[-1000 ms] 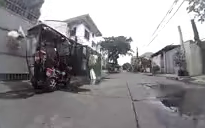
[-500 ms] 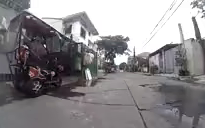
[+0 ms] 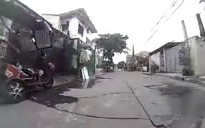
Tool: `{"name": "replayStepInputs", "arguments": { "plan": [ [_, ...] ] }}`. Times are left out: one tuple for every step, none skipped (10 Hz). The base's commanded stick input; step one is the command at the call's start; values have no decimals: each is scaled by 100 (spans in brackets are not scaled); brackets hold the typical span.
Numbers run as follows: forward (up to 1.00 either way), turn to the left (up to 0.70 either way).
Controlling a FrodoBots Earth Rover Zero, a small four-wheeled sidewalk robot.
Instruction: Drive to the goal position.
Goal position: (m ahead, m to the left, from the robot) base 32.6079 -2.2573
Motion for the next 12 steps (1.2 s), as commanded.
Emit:
{"name": "replayStepInputs", "arguments": {
  "plan": [
    [100, -40],
    [100, -37],
    [100, -16],
    [100, 0],
    [100, 0],
    [100, 0],
    [100, 0],
    [100, 0],
    [100, 0],
    [100, 0],
    [100, 0],
    [100, 0]
  ]
}}
